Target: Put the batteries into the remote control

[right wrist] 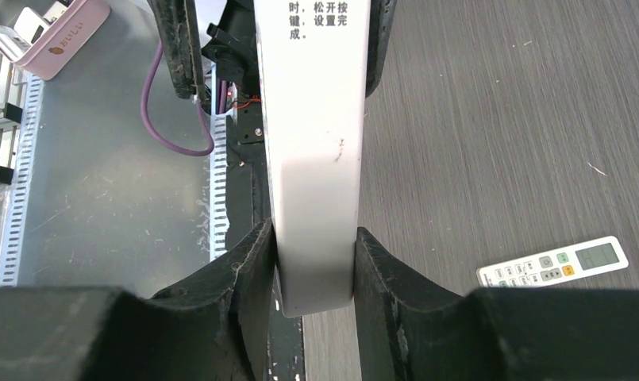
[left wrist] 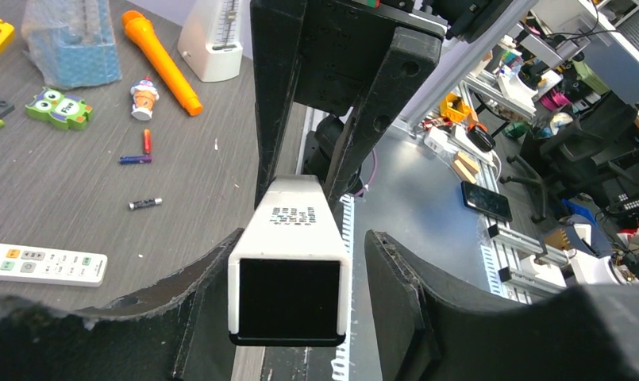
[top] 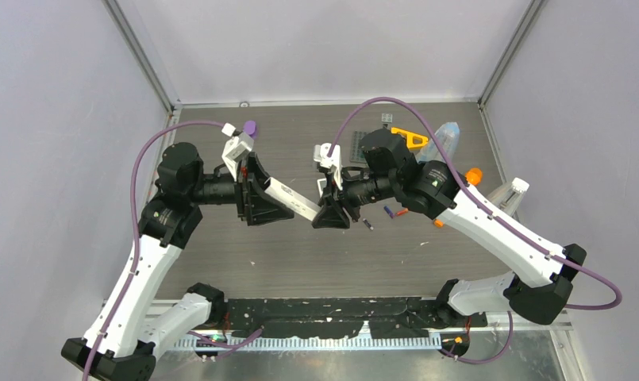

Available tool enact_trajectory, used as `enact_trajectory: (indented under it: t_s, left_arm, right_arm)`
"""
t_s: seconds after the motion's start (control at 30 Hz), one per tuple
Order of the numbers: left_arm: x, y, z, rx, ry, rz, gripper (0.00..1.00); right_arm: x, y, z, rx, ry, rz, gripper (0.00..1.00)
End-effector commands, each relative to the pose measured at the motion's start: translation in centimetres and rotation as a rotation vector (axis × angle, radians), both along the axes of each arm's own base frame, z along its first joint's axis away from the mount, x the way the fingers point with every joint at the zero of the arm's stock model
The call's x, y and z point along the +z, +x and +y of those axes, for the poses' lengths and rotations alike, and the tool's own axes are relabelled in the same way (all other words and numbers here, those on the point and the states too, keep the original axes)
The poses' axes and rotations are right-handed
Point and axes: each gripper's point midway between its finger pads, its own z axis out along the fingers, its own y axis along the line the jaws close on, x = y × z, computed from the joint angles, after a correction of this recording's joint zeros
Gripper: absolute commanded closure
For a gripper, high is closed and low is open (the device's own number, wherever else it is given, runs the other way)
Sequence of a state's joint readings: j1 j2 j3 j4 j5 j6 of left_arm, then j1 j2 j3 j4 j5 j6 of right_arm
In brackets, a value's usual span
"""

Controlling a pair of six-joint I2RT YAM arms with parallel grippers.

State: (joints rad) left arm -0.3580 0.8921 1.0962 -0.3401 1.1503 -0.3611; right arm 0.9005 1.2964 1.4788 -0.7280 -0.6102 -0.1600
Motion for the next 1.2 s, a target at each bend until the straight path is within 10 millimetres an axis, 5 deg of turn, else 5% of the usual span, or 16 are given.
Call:
enact_trajectory:
  t_s: [0.0, 0.3, 0.4, 0.5, 0.57, 0.63, 0.67, 0.73, 0.8, 0.9, 1.17]
  left_arm:
    - [0.7, 0.5, -0.1, 0.018, -0.018, -0.026, 0.45]
    - [0.7, 0.9, -0.3, 0.026, -0.021, -0.009, 0.57]
    - [0.5, 0.8, -0.3, 0.015, -0.021, -0.004, 0.74]
    - [0.4, 0.7, -0.3, 0.004, -0.022, -0.006, 1.0]
    - [0.3, 0.6, -0.3, 0.001, -0.025, -0.017, 1.0]
    - [0.2, 0.6, -0.3, 0.005, -0.03, -0.044, 1.0]
    - [0.2, 0.5, -0.2, 0.005, -0.033, -0.065, 1.0]
    - [0.4, 0.3, 0.0, 0.013, -0.05, -0.131, 1.0]
    - [0.6, 0.4, 0.3, 0.053, -0.065, -0.211, 1.0]
    - [1.3, 0.1, 0.7, 0.086, -0.114, -0.366, 1.0]
    - [4.1, -0.6, 1.7, 0.185, -0.273, -0.641, 1.0]
  right_arm:
    - [1.1, 0.3, 0.3, 0.003, 0.042, -0.05, 0.89]
    - [1.0, 0.3, 0.1, 0.006, 0.035, -0.054, 0.9]
    - [0.9, 0.3, 0.1, 0.006, 0.033, -0.055, 0.91]
    - [0.8, 0.6, 0.0, -0.017, 0.028, -0.055, 0.9]
    - [1.0, 1.0, -0.1, -0.051, 0.027, -0.054, 0.84]
    - [1.3, 1.4, -0.3, -0.091, 0.044, -0.056, 0.62]
    - [1.6, 1.5, -0.2, -0.118, 0.063, -0.041, 0.4]
    - [2.7, 2.2, -0.5, -0.211, 0.117, -0.022, 0.16]
    - [5.2, 2.0, -1.2, -0.279, 0.234, 0.001, 0.01]
    - [8.9, 2.1, -1.7, -0.358, 0.446, 0.141, 0.05]
    - [11.5, 2.9, -0.8, -0.404, 0.607, 0.517, 0.05]
